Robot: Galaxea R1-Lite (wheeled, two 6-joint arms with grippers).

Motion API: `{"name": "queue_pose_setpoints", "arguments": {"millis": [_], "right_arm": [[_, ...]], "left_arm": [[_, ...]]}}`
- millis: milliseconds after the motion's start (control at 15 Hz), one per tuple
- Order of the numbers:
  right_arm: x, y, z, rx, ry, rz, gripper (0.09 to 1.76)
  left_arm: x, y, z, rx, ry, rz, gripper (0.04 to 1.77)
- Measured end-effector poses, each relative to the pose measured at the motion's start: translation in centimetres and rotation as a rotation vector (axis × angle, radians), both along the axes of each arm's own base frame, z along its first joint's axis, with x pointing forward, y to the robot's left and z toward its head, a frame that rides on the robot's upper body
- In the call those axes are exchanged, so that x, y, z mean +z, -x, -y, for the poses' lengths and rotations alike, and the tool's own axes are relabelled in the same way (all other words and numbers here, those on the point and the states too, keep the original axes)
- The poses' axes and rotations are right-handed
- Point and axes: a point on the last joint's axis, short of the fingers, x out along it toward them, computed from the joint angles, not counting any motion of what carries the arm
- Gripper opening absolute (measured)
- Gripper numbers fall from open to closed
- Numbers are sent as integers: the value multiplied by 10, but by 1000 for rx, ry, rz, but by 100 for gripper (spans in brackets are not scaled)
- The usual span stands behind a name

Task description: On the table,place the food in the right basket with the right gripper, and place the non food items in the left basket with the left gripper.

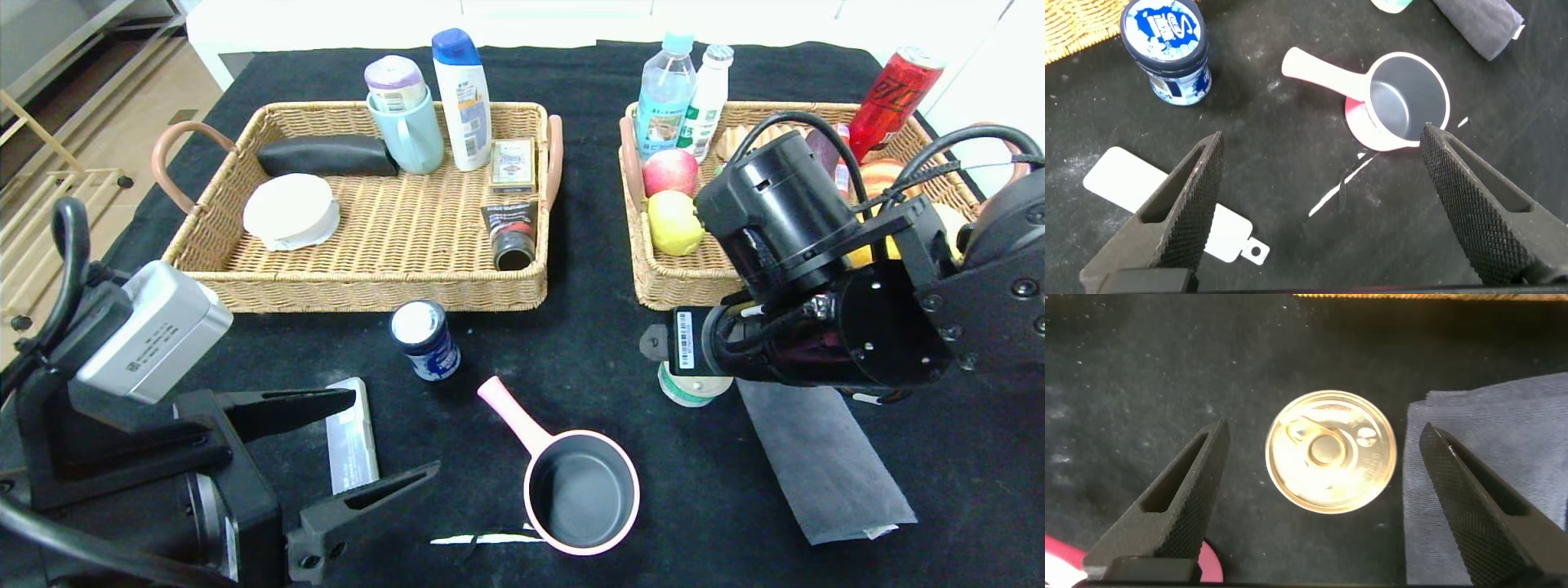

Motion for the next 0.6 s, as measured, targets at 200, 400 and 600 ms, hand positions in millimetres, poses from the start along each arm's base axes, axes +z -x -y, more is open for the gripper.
{"name": "queue_pose_setpoints", "arguments": {"millis": [200,400,600], "right_arm": [[-7,-4,-5,-10,2,-16,170],[-14,-8,-8,-14,14,-30,170],[-17,-10,-9,-17,18,-36,170]], "left_arm": [[0,0,0,-1,-1,-1,172],[0,-1,0,13,-5,1,172],[-1,-2,1,15,-9,-4,172]]}}
